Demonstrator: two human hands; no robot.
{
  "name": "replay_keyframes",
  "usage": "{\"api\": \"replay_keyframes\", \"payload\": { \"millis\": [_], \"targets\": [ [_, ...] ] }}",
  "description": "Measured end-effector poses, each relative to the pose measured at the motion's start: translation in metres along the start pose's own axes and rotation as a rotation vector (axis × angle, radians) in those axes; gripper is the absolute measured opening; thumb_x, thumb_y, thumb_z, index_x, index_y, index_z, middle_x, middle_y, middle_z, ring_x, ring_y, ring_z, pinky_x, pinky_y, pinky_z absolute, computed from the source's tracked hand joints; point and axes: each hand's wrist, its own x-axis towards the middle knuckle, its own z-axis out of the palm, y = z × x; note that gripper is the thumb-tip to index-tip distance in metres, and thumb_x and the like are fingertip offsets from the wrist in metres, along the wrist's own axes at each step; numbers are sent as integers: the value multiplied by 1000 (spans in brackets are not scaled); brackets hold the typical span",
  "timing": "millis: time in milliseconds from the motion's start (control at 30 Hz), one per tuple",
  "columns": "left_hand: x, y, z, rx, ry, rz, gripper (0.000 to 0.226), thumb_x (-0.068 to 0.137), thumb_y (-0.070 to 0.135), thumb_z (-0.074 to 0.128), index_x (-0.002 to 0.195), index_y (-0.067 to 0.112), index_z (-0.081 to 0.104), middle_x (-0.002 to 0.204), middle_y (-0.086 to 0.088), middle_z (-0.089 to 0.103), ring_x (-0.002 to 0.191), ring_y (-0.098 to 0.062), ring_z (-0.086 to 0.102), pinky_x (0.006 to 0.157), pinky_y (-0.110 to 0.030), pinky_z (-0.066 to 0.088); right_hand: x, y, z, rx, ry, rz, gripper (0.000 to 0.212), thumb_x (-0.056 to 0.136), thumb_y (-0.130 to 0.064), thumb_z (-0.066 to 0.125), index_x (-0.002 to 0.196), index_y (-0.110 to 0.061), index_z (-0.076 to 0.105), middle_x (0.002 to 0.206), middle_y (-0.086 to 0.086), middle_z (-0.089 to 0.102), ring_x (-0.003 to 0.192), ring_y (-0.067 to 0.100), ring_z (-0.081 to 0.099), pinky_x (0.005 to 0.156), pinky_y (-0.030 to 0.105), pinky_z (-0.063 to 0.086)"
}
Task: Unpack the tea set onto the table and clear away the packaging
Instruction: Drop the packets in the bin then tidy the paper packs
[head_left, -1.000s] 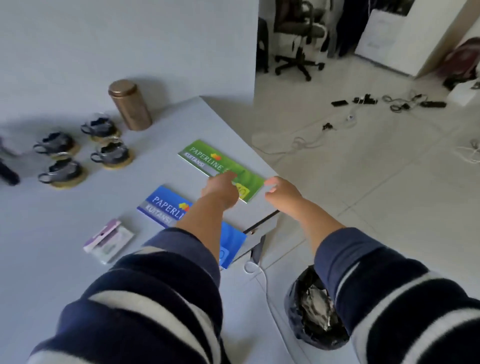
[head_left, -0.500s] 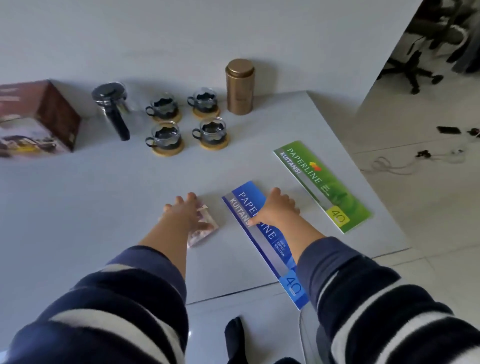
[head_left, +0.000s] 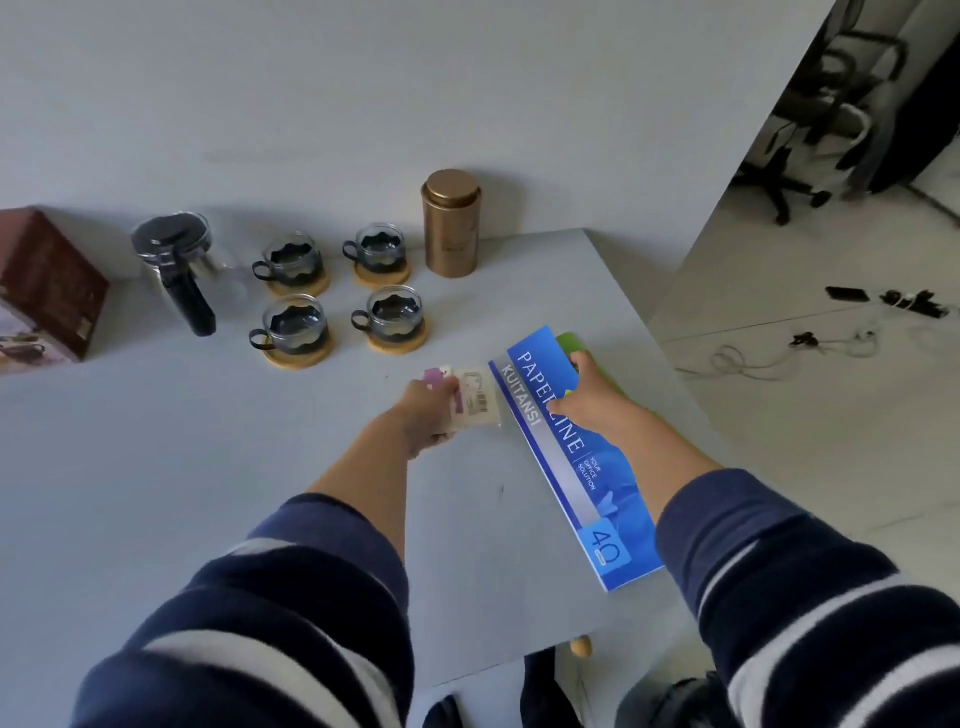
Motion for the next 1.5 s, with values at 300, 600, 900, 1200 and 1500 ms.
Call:
{"api": "replay_keyframes", "payload": {
  "millis": [300,600,900,1200,1500],
  "targets": [
    [61,33,127,99,157,46,36,93,12,47,126,-1,52,130,-24,55,108,-37,60,94,-42,51,76,36,-40,-265,58,90,48,94,-10,40,142,-11,34,141,18,30,118,37,50,94,35,45],
    [77,60,171,39,404,-139,46,86,16,60,127,12,40,131,-18,44,117,-38,50,95,-48,49,123,33,-31,-47,21,285,45,86,-43,47,119,-15,57,118,10,64,109,29,57,93,35,44],
    [132,121,154,-281,380,199,39,90,7,60,126,14,47,114,-1,59,87,-16,61,51,-20,46,199,-15,-65,474,36,33,35,94,-18,55,125,-10,42,120,13,60,93,26,64,55,25,47],
    [236,160,142,-173,409,261,39,92,7,51,131,10,53,117,-7,67,100,-23,67,77,-32,57,308,-49,-49,169,306,-73,41,84,-43,62,117,-19,63,115,8,62,102,29,61,76,31,50],
    [251,170,149,-128,360,267,41,88,12,52,130,16,52,114,-6,67,98,-25,67,76,-34,57,335,-65,-58,-96,327,-74,47,87,-55,53,123,-23,56,123,5,60,111,28,58,83,36,41]
  ]
}}
